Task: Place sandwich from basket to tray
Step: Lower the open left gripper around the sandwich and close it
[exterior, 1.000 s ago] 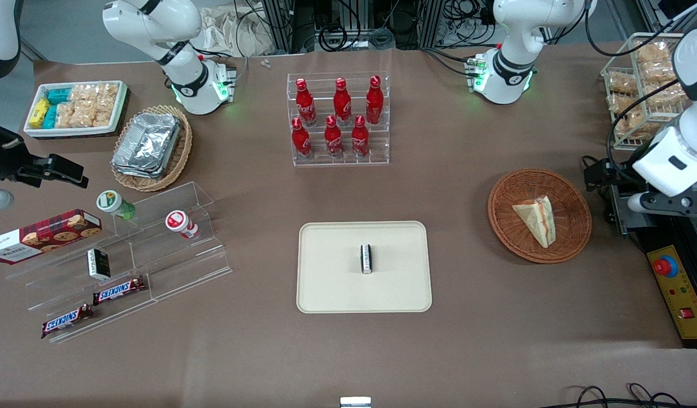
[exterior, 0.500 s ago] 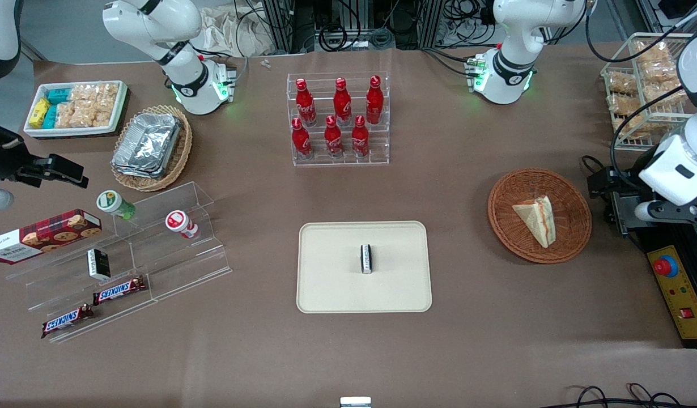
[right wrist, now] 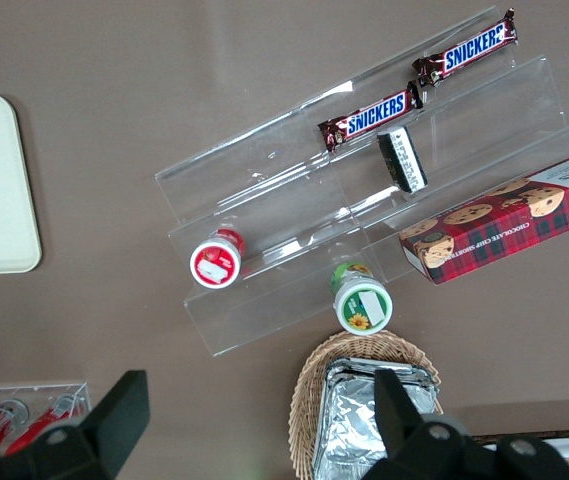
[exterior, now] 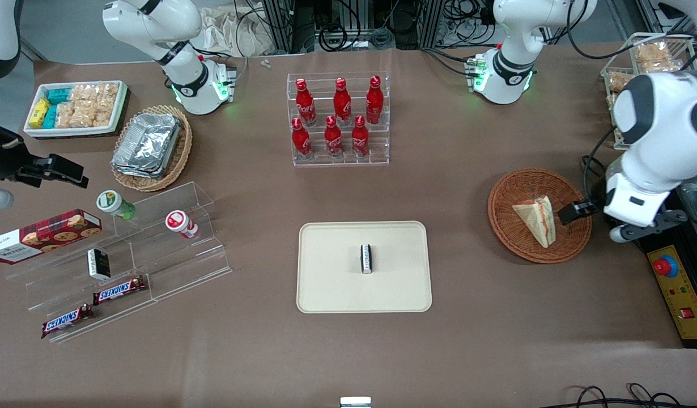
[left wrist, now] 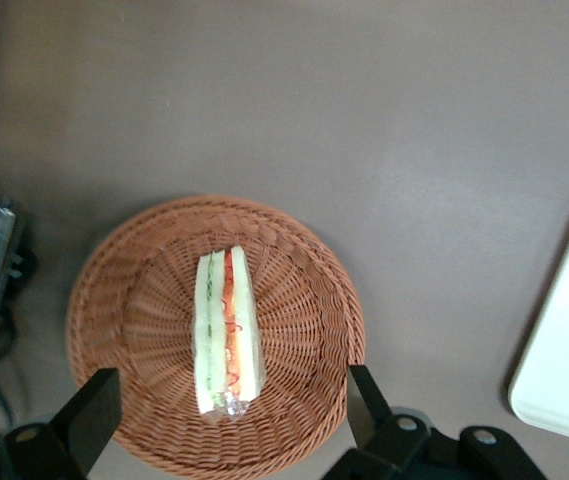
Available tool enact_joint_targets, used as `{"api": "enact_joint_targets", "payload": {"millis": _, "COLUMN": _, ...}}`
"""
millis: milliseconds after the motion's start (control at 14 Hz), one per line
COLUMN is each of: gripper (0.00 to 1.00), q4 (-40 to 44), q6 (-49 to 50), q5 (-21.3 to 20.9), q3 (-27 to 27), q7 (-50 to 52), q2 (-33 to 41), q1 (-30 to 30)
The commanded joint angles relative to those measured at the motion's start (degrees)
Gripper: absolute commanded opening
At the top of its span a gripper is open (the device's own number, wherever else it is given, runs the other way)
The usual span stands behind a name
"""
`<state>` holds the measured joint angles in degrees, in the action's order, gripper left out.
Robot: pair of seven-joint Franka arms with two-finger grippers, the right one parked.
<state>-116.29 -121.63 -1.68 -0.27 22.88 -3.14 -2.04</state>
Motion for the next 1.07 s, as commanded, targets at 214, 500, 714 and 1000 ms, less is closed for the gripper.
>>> {"api": "enact_joint_targets", "payload": {"millis": 214, "gripper": 1.00, "q4": -14.6, "q6": -13.1, "q5": -0.1, "q3": -0.3, "q7": 11.1, "q2": 1.8, "q1": -0.1}}
{"api": "enact_joint_targets", "payload": {"millis": 500, "gripper": 1.00, "q4": -15.4, "q6": -13.7, "q5": -0.1, "q3": -0.3, "q7": 14.9, "q2": -0.7, "q1": -0.2}}
{"api": "enact_joint_targets", "payload": {"millis": 714, "gripper": 1.00, "q4": -17.8, "q6": -16.6, "q5": -0.2, "q3": -0.3, "q7": 15.4, "q2": -1.4, "q1": -0.2}}
{"api": "enact_joint_targets", "payload": {"millis": 1000, "gripper": 1.00, "q4": -20.8, "q6": -22.5, "q5": -0.2, "q3": -0.3, "q7": 15.4, "q2": -3.9, "q1": -0.2}}
